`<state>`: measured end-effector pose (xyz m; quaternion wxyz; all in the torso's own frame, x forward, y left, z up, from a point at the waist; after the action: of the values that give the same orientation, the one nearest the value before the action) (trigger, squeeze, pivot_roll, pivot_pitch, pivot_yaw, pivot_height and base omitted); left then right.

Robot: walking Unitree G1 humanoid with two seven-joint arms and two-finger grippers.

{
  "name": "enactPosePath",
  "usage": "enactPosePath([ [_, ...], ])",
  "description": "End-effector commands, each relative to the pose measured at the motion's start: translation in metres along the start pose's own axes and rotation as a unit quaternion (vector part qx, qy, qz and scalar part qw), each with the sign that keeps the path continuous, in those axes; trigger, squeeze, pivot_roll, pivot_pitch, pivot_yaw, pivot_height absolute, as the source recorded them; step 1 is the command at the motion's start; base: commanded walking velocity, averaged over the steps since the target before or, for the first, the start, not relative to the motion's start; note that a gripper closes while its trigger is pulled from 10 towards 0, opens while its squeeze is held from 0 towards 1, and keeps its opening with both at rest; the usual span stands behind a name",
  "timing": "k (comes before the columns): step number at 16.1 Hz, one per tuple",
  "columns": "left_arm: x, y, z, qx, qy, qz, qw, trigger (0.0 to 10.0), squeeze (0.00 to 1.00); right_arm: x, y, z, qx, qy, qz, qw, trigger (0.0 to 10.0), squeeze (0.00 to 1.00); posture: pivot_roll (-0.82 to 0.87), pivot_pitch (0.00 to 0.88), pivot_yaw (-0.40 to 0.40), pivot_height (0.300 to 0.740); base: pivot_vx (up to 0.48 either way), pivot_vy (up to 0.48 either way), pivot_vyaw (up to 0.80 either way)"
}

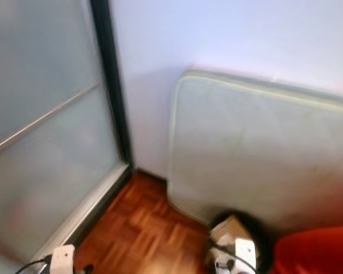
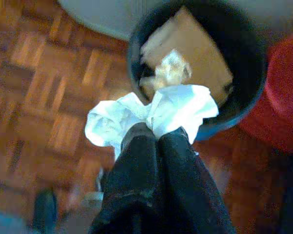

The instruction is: Clean up the room

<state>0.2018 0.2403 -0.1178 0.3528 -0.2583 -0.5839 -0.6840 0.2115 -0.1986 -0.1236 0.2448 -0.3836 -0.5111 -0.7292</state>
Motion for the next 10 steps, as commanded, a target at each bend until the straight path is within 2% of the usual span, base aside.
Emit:
enactPosePath([
  [1, 0.0014, -0.0071, 0.0062, -0.003, 0.005, 0.012, 1.000, 10.0, 0.00, -0.0006, -0.0026, 0.0066, -0.005, 0.006, 0.002, 1.000, 10.0, 0.00, 0.10, 0.000, -0.028, 0.740, 0.480, 0.000, -0.80],
  [5, 0.0015, -0.0073, 0.0063, -0.001, 0.005, 0.012, 1.000, 10.0, 0.00, -0.0005, -0.0032, 0.0066, -0.006, 0.006, 0.003, 1.000, 10.0, 0.00, 0.10, 0.000, -0.027, 0.740, 0.388, 0.000, -0.79],
  [10, 0.0015, -0.0073, 0.0059, -0.001, 0.003, 0.012, 1.000, 10.0, 0.00, -0.0006, -0.0029, 0.0069, -0.004, 0.006, 0.003, 1.000, 10.0, 0.00, 0.10, 0.000, -0.027, 0.740, 0.000, 0.000, -0.76],
])
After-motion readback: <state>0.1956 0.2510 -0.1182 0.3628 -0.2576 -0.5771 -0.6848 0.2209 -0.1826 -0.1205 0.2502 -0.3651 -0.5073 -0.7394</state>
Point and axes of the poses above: a point about 5 cm out from each wrist's last joint towards the gripper, its own x axis pointing back from the gripper into the wrist, its own y axis along the axis of the wrist's last joint, z = x × y, the point moved 5 cm from there along -x, pointing out of the wrist towards the gripper, and after that the axes turned 11 degrees about -x, right-handed, at the moved point
